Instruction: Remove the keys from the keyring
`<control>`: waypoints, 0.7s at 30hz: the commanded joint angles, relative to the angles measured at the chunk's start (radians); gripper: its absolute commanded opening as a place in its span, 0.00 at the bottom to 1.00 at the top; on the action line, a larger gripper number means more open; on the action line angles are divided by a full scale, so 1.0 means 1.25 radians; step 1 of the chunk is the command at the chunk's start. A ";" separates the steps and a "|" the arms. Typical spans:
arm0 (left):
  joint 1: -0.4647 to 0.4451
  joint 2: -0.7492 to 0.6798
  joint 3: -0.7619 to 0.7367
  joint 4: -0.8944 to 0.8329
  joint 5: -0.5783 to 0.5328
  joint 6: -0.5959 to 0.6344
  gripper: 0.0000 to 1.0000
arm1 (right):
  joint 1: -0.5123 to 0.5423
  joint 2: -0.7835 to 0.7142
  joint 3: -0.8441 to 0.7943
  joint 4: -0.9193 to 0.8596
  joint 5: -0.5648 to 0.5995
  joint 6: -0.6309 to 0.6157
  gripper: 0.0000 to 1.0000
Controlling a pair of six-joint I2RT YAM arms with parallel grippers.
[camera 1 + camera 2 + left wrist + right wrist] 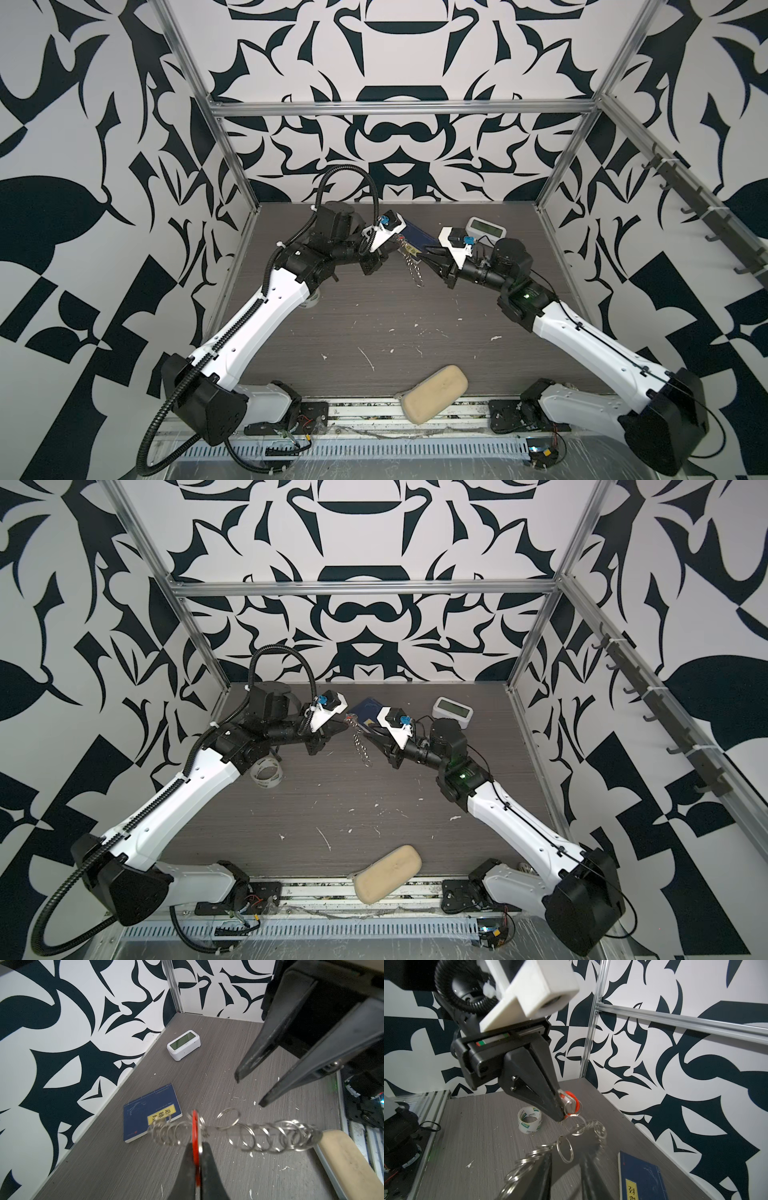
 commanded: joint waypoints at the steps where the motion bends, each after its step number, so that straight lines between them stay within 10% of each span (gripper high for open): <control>1: 0.002 -0.024 -0.005 0.011 0.024 0.010 0.00 | -0.002 0.015 0.068 -0.036 -0.020 -0.048 0.29; 21: 0.018 -0.034 0.001 -0.123 0.134 0.224 0.00 | -0.016 0.074 0.268 -0.329 -0.118 -0.214 0.36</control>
